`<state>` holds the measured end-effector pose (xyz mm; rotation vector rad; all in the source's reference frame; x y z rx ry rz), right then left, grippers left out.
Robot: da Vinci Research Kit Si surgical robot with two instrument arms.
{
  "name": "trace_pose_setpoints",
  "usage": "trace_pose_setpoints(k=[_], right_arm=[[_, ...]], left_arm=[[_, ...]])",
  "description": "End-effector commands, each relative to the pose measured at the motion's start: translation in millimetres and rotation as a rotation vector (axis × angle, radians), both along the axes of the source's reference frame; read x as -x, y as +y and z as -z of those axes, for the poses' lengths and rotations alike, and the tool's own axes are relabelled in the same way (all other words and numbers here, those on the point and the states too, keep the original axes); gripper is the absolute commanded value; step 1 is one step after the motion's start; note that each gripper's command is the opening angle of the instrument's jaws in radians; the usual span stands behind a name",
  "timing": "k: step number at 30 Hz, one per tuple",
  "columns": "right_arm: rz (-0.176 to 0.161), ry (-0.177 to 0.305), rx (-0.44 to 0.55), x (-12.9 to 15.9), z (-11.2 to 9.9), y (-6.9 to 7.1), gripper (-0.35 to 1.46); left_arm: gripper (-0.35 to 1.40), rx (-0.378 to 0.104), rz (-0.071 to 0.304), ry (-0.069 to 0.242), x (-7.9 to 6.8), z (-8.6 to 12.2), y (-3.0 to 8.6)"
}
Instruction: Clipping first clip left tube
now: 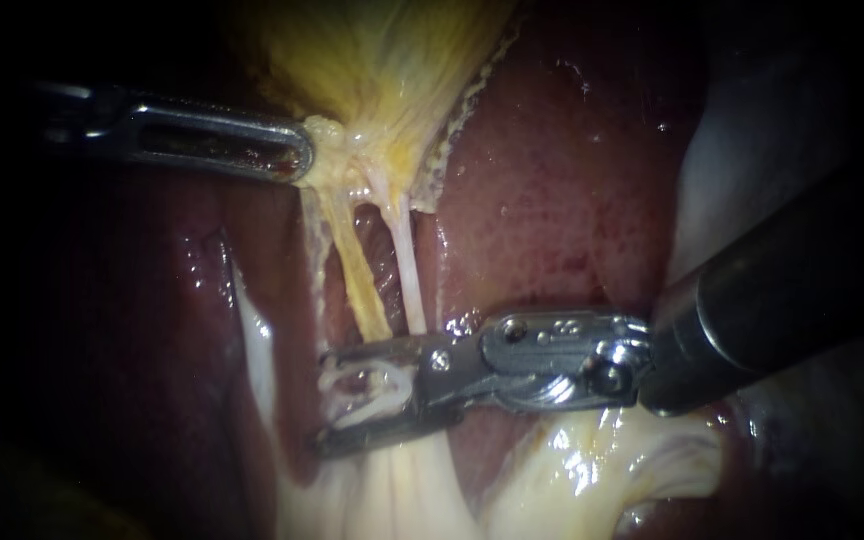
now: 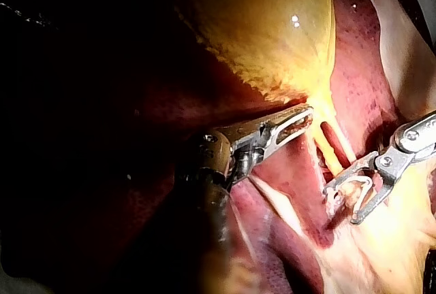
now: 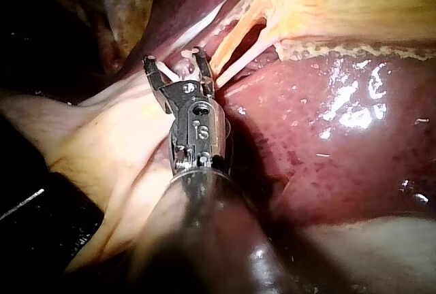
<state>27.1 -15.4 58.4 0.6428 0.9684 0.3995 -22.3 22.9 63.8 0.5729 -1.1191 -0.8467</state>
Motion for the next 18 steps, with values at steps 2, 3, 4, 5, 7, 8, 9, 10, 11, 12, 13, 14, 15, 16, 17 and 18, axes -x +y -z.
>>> trace_pose_setpoints(k=[2, 3, 4, 5, 7, 8, 9, 10, 11, 12, 13, 14, 15, 16, 17, 18], right_arm=[[-0.001, 0.0, -0.001, -0.1, 0.2, 0.1, 0.47], [-0.003, 0.002, -0.003, -0.1, 0.5, 0.2, 0.48], [-0.003, 0.003, -0.005, 0.0, 0.8, 0.3, 0.48], [-0.004, 0.006, -0.007, 0.0, 1.2, 0.5, 0.48], [-0.004, 0.007, -0.014, 0.3, 2.4, 0.9, 0.48], [-0.003, 0.008, -0.017, 0.5, 3.0, 1.0, 0.48], [-0.002, 0.01, -0.021, 0.7, 3.8, 1.3, 0.48], [-0.001, 0.011, -0.024, 1.0, 4.4, 1.4, 0.48], [0.0, 0.012, -0.027, 1.2, 4.9, 1.5, 0.48], [0.001, 0.013, -0.03, 1.6, 5.5, 1.7, 0.48], [0.002, 0.014, -0.032, 1.9, 5.8, 1.9, 0.48], [0.003, 0.015, -0.034, 2.2, 6.1, 2.0, 0.48], [0.004, 0.016, -0.036, 2.6, 6.3, 2.1, 0.48], [0.005, 0.017, -0.037, 3.1, 6.4, 2.3, 0.46], [0.006, 0.017, -0.038, 3.5, 6.4, 2.4, 0.46], [0.007, 0.017, -0.038, 3.8, 6.3, 2.4, 0.45]], left_arm=[[-0.35, 0.0, 0.0, 0.0, 0.0, 0.0, 0.0], [-0.35, 0.0, 0.0, 0.0, 0.0, 0.0, 0.0], [-0.35, 0.0, 0.0, 0.0, 0.0, 0.0, 0.0], [-0.35, 0.0, 0.0, 0.0, 0.0, 0.0, 0.0], [-0.35, 0.0, 0.0, 0.0, 0.0, 0.0, 0.0], [-0.35, 0.0, 0.0, 0.0, 0.0, 0.0, 0.0], [-0.35, 0.0, 0.0, 0.0, 0.0, 0.0, 0.0], [-0.35, 0.0, 0.0, 0.0, 0.0, 0.0, 0.0], [-0.35, 0.0, 0.0, 0.0, 0.0, 0.0, 0.0], [-0.35, 0.0, 0.0, 0.0, -0.1, 0.0, 0.0], [-0.35, 0.0, 0.0, 0.0, -0.1, 0.0, 0.0], [-0.35, 0.0, 0.0, 0.0, -0.1, 0.0, 0.0], [-0.35, 0.0, 0.0, 0.0, -0.1, 0.0, 0.0], [-0.35, 0.0, 0.0, 0.0, -0.1, 0.0, 0.0], [-0.35, 0.0, 0.0, 0.0, -0.1, 0.0, 0.0], [-0.35, 0.0, 0.0, 0.0, -0.1, 0.0, 0.0]])
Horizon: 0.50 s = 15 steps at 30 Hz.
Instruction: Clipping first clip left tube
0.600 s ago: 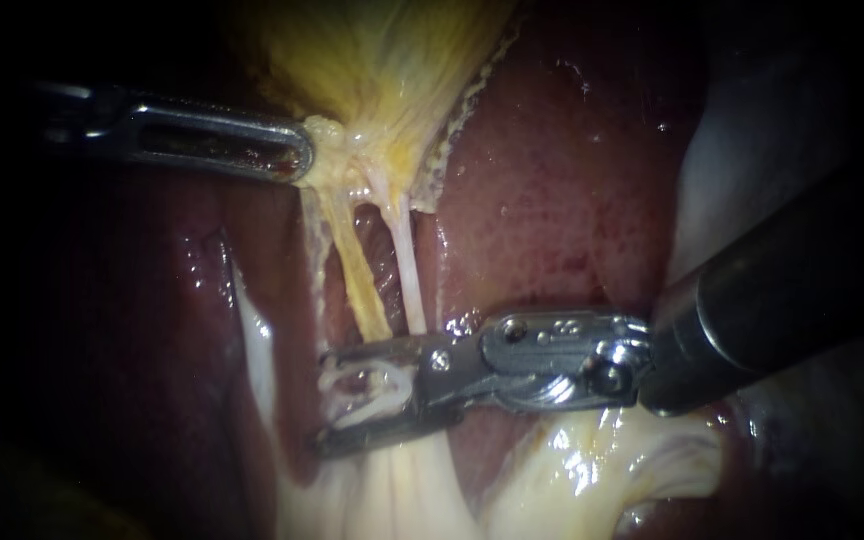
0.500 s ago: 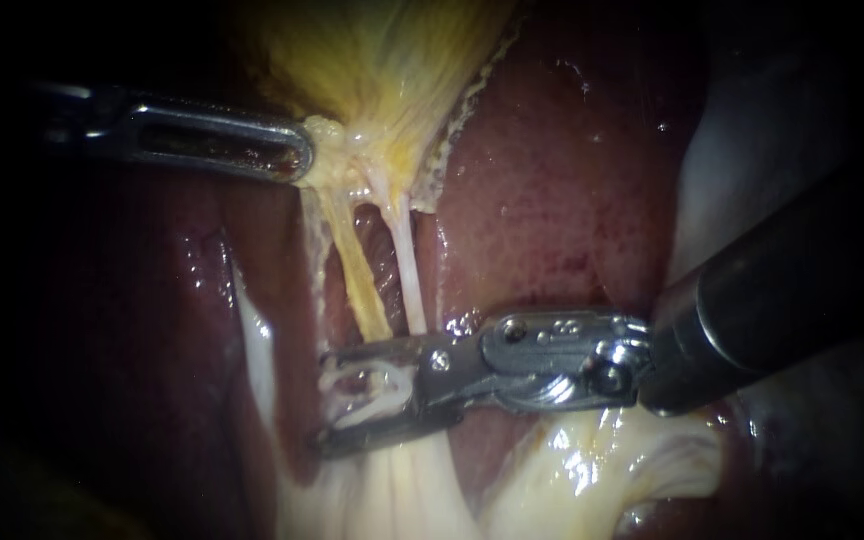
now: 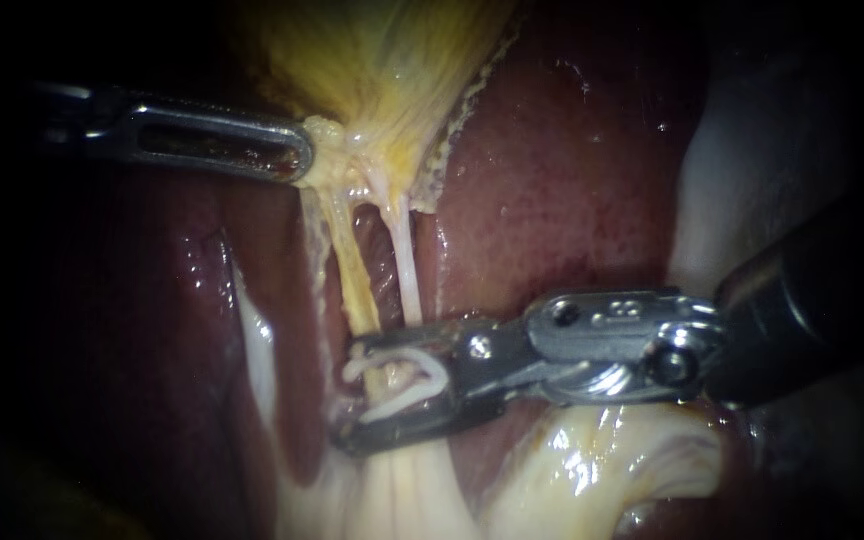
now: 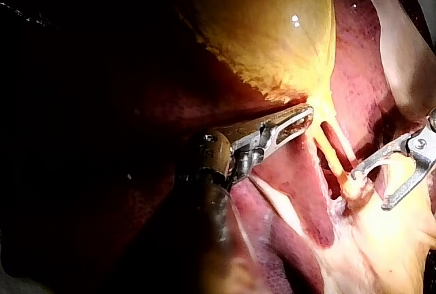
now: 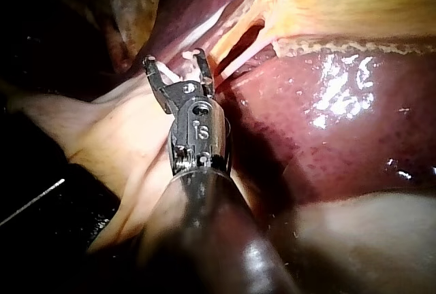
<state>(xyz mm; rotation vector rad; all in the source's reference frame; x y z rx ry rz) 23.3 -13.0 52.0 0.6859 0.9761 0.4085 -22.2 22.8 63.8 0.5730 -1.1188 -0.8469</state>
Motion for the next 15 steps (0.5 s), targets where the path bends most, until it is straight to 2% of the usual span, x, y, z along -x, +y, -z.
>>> trace_pose_setpoints(k=[1, 10, 15], right_arm=[[0.0, 0.001, 0.001, 0.3, -0.3, 0.2, 0.45], [-0.006, -0.003, 0.003, 1.8, -2.6, 1.6, 0.45], [-0.014, -0.005, 0.007, 1.5, -4.4, 2.2, 0.45]], left_arm=[[-0.35, 0.0, 0.0, 0.0, 0.0, 0.0, 0.0], [-0.35, 0.0, -0.001, -0.001, -0.1, 0.1, 0.0], [-0.35, 0.0, 0.0, 0.0, 0.0, 0.0, 0.0]])
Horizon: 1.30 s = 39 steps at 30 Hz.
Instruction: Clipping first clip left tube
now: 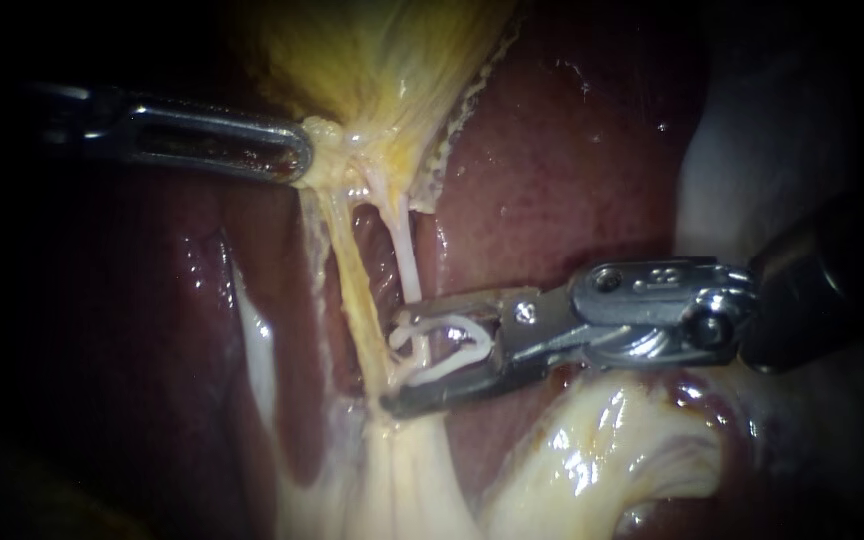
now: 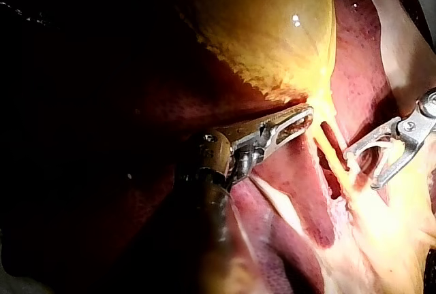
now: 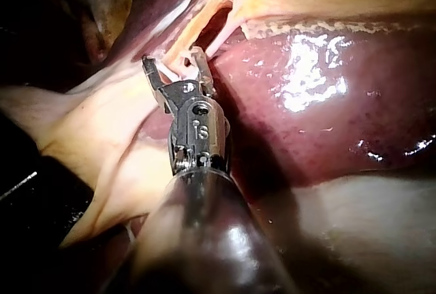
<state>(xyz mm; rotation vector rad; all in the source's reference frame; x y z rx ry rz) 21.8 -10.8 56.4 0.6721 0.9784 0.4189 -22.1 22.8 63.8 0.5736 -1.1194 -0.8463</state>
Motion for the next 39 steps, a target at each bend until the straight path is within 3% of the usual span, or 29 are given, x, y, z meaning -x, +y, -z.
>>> trace_pose_setpoints(k=[1, 6, 11, 16, 21, 25, 28, 33, 39], right_arm=[[-0.001, -0.002, 0.002, -0.1, -0.5, 0.0, 0.45], [-0.004, -0.005, 0.01, -0.1, -3.1, 0.4, 0.45], [-0.011, -0.013, 0.013, -1.4, -3.9, 0.7, 0.47], [0.003, 0.019, -0.009, -3.5, -3.5, 0.4, 0.49], [0.044, 0.156, -0.062, -4.6, -2.2, -0.5, 0.49], [0.069, 0.224, -0.105, -4.9, -1.0, -1.4, 0.47], [0.105, 0.239, -0.131, -5.2, 0.0, -2.1, 0.45], [0.117, 0.242, -0.137, -6.0, 0.7, -2.8, 0.44], [0.081, 0.231, -0.118, -6.0, 0.2, -2.7, 0.32]], left_arm=[[-0.35, 0.0, 0.0, 0.0, 0.0, 0.0, 0.0], [-0.35, 0.0, 0.0, 0.0, 0.0, 0.0, 0.0], [-0.35, 0.0, 0.0, 0.0, 0.0, 0.0, 0.0], [-0.35, 0.0, 0.0, 0.001, 0.0, 0.0, 0.0], [-0.35, 0.0, 0.0, 0.001, 0.1, 0.0, 0.0], [-0.35, 0.0, 0.0, 0.001, 0.1, 0.0, 0.0], [-0.35, 0.0, 0.0, 0.001, 0.1, 0.0, 0.0], [-0.35, 0.0, 0.0, 0.001, 0.1, 0.0, 0.0], [-0.35, 0.0, 0.0, 0.001, 0.1, 0.0, 0.0]])
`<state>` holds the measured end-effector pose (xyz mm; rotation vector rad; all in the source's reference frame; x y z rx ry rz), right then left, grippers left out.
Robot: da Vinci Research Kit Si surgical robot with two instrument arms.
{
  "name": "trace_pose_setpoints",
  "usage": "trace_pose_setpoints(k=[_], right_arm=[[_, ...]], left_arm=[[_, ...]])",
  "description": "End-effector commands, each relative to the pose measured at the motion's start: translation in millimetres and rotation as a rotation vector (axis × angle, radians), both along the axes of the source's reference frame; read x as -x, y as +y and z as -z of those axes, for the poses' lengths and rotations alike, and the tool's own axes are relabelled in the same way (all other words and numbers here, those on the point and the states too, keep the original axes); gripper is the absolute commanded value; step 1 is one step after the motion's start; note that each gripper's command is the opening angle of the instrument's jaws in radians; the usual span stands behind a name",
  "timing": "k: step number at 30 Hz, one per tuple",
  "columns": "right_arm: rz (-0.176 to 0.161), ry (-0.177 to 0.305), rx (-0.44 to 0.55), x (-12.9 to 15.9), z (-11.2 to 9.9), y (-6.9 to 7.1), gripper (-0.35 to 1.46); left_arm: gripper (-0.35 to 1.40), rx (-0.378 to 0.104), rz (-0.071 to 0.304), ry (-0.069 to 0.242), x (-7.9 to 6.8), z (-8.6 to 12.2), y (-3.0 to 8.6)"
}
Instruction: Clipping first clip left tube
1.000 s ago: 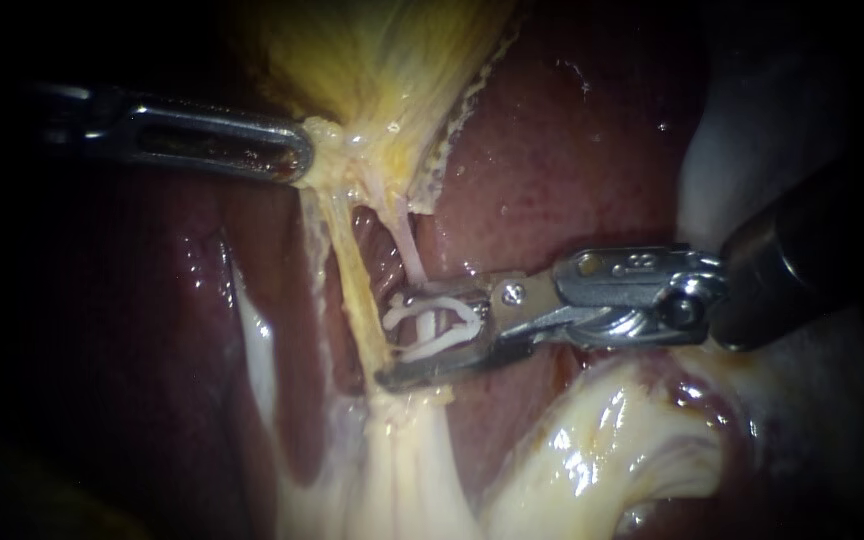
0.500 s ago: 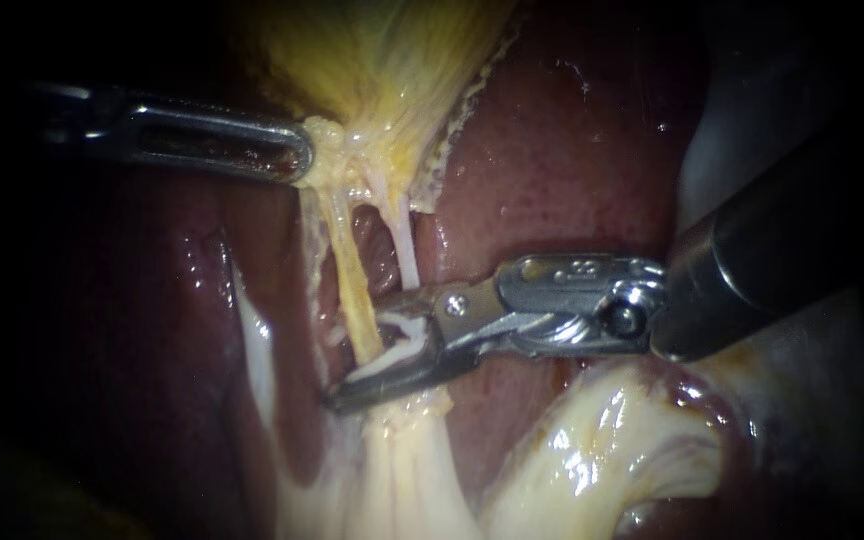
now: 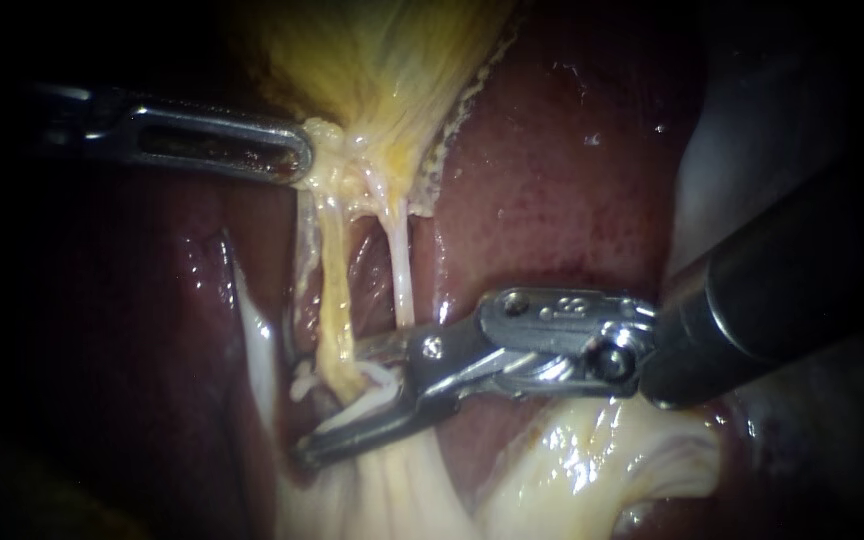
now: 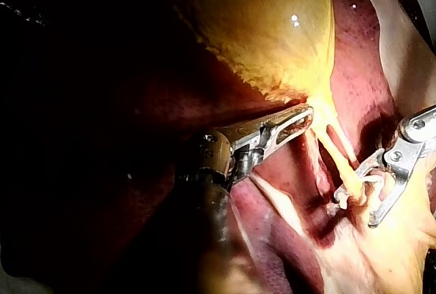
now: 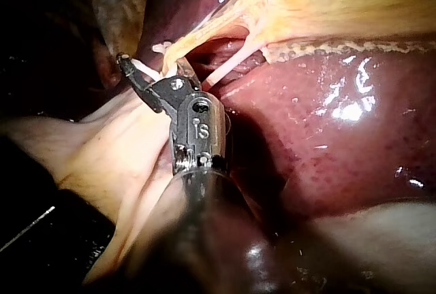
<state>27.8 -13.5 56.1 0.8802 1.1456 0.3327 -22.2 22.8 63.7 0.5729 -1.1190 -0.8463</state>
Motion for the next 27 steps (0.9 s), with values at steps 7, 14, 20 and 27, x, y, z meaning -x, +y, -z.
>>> trace_pose_setpoints(k=[7, 14, 20, 27], right_arm=[[-0.035, -0.033, 0.031, 0.9, -1.7, -0.7, -0.03], [-0.114, -0.074, 0.034, 1.7, -1.8, 0.1, -0.35], [-0.087, -0.063, 0.026, 1.7, -2.2, 0.1, -0.35], [-0.089, -0.067, 0.016, 2.0, -2.3, 0.0, -0.35]], left_arm=[[-0.35, -0.005, 0.002, 0.0, 0.1, -0.1, -0.1], [-0.35, -0.006, 0.0, -0.002, 0.1, -0.1, -0.1], [-0.35, -0.006, 0.0, -0.002, 0.1, -0.1, -0.1], [-0.35, -0.006, 0.0, -0.002, 0.0, 0.0, -0.1]])
